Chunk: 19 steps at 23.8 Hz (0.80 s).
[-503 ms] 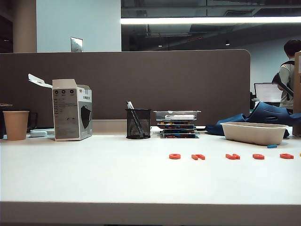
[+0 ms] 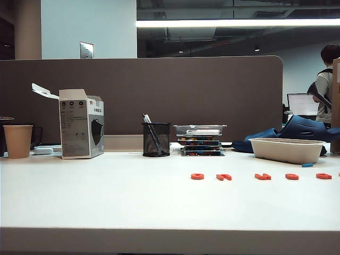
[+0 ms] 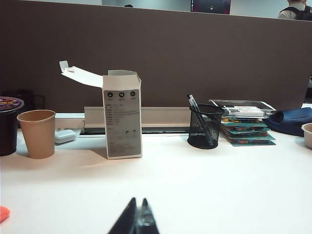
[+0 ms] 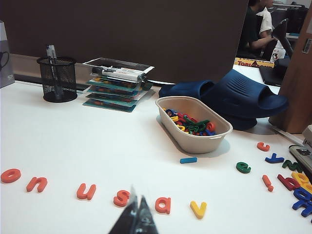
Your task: Select the appropriate letters from the row of letter magnets placed on the table to arrange into the word "sun".
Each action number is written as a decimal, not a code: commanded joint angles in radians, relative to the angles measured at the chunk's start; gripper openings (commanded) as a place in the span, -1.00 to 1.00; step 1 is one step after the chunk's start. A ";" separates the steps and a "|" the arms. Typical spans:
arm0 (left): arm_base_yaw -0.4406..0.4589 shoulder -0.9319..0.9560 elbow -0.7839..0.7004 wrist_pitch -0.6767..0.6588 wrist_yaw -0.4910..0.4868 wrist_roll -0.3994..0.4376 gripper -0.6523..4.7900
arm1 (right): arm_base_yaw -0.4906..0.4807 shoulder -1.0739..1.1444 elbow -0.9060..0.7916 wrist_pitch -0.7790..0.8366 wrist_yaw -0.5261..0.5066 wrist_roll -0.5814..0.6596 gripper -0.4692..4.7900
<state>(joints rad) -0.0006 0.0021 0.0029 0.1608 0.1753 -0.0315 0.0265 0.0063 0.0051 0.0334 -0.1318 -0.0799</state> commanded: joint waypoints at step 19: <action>0.002 0.168 0.690 -0.520 0.371 -0.003 -0.78 | 0.000 -0.009 -0.006 0.016 0.000 0.002 -0.84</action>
<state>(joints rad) -0.0006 0.1257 0.6395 -0.2832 0.4721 -0.0345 0.0265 0.0063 0.0051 0.0334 -0.1318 -0.0799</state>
